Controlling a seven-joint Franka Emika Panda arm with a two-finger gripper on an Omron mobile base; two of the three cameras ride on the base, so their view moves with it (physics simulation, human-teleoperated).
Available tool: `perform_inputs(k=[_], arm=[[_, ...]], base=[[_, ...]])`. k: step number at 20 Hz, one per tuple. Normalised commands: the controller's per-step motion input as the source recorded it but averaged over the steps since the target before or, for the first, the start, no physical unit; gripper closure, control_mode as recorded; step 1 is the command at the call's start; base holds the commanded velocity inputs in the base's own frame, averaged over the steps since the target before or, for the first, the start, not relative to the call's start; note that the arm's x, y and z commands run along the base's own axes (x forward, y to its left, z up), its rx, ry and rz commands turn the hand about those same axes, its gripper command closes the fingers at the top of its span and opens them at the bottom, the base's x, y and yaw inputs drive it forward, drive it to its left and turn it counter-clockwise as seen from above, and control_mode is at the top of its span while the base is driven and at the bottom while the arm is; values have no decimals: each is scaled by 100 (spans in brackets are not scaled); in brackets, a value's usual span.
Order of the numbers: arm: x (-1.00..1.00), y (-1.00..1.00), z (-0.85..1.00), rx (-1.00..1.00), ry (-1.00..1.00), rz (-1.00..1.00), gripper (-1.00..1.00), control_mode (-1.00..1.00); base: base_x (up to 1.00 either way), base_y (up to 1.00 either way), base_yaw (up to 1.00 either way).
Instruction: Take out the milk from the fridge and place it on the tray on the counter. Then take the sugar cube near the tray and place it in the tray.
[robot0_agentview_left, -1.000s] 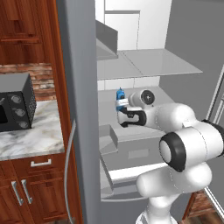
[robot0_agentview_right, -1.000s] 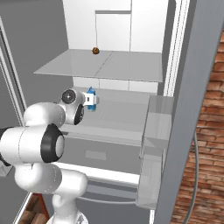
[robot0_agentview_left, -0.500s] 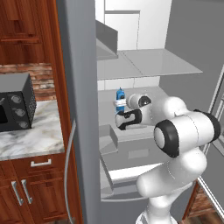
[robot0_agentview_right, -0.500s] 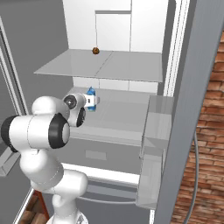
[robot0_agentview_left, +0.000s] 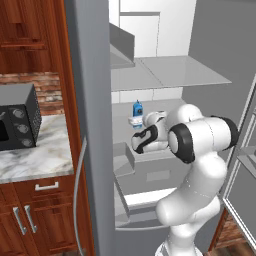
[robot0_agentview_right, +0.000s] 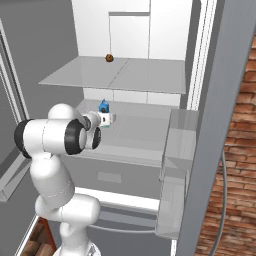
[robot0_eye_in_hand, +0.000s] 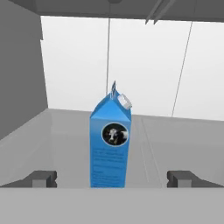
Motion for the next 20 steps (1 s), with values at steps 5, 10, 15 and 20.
perform_inputs(k=[5,10,15,20], arm=[[31,0,0,0,0,0,-100,-100],[24,1,-2,0,0,0,-100,-100],[19,11,-1,0,0,0,-100,-100],[16,12,-1,0,0,0,-100,-100]], base=[[0,0,0],[0,0,0],[0,0,0],[0,0,0]])
